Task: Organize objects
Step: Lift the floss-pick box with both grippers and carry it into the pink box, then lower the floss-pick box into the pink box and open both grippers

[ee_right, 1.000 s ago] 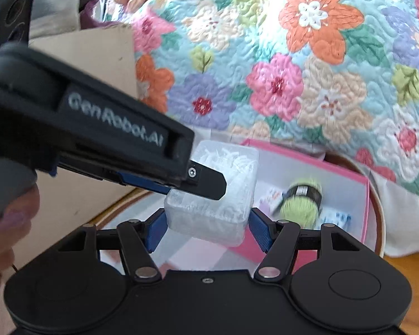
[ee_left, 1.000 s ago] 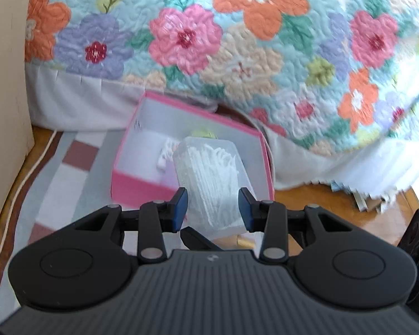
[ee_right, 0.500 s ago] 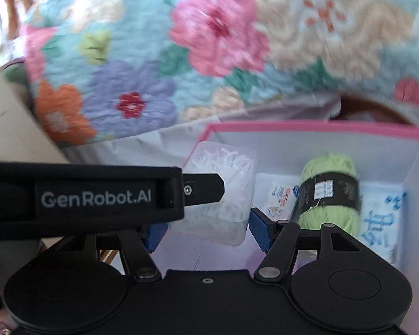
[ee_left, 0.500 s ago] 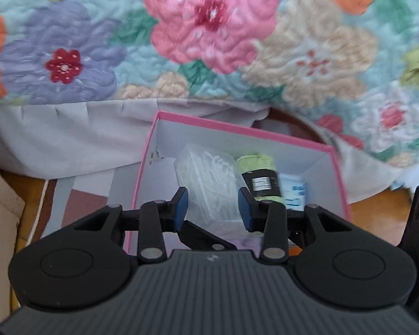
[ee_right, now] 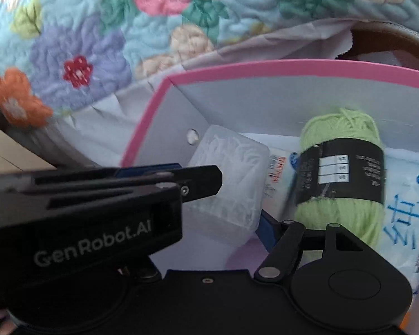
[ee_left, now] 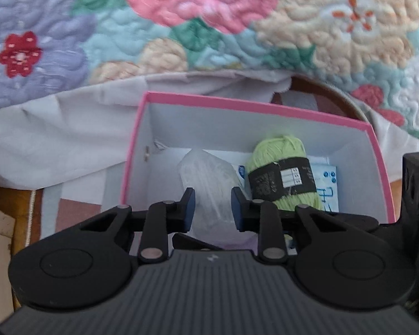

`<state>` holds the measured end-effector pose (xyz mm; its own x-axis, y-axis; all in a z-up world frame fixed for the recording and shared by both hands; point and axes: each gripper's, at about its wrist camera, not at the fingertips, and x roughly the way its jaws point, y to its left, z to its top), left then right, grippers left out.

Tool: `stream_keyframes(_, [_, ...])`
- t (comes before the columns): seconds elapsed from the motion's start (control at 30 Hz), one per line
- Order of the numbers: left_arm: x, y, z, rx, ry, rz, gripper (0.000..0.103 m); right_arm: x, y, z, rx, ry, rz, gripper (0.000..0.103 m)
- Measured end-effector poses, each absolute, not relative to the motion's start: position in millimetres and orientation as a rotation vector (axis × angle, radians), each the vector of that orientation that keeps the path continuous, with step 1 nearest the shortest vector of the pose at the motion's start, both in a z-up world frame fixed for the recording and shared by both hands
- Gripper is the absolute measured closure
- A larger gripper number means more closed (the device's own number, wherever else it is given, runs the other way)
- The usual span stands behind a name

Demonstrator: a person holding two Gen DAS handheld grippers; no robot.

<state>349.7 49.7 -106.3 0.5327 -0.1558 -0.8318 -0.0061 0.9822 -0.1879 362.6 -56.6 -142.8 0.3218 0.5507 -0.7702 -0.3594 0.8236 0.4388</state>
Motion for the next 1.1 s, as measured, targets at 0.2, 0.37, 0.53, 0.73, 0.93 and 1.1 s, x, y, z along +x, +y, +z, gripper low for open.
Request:
stream_keyframes(0.2, [356.5, 46.7, -113.7, -0.174, 1.023, -0.084, 0.083, 360.5, -55.4, -145.5, 0.142, 1.107, 0.593, 0.026])
stream_keyframes(0.37, [354.9, 66.2, -108.6, -0.280, 1.026, -0.089, 0.086, 354.9, -65.1, -139.0, 0.120, 1.062, 0.593, 0.024])
stream_keyframes(0.53, [350.2, 75.1, -93.8, -0.288, 0.995, -0.083, 0.086, 354.0, -70.4, -146.4, 0.167, 1.065, 0.612, 0.070])
stream_keyframes(0.73, [341.7, 80.4, -83.7, -0.323, 0.966, -0.078, 0.086, 356.3, -54.5, -150.6, 0.165, 1.088, 0.558, 0.081])
stream_keyframes(0.93, [329.4, 76.7, -80.2, -0.306, 0.945, -0.076, 0.086, 356.8, -37.2, -152.0, 0.117, 1.074, 0.566, 0.082])
stream_keyframes(1.1, [307.7, 76.9, -70.1, -0.302, 0.921, -0.048, 0.086, 341.6, -54.6, -129.5, 0.148, 1.034, 0.566, 0.077])
